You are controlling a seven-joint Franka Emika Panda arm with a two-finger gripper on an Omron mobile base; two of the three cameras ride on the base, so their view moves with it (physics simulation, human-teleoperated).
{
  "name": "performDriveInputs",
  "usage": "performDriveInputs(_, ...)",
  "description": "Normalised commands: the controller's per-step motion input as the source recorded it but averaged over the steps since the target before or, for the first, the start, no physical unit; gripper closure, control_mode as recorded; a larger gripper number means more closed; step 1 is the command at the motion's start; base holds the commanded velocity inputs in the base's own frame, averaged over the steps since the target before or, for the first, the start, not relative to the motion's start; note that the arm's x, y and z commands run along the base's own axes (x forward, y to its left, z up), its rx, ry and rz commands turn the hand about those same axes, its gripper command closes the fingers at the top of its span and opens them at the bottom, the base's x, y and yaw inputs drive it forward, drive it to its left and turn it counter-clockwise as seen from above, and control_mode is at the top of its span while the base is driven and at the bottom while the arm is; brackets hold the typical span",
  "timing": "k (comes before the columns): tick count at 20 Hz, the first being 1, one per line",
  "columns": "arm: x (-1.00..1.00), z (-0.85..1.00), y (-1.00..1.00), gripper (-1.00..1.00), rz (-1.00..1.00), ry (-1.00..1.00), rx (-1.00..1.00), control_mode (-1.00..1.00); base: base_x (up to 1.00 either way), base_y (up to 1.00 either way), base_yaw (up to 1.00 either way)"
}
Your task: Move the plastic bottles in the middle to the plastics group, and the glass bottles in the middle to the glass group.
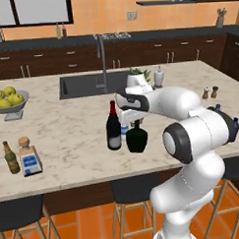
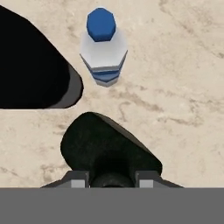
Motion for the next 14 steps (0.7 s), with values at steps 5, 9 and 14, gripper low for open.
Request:
performDriveInputs(5,-0.59,0.32,-0.03,1.0,-0.08,-0.05,0.0,-1.0,0.0,0.0,0.0)
performDriveInputs(9,-0.8,0.32,-0.05,1.0,-0.01,-0.08,0.0,-1.0,0.0,0.0,0.0)
performDriveInputs(14,-0.76,0.27,0.15,1.0,-0.02,-0.01,0.0,-1.0,0.0,0.0,0.0)
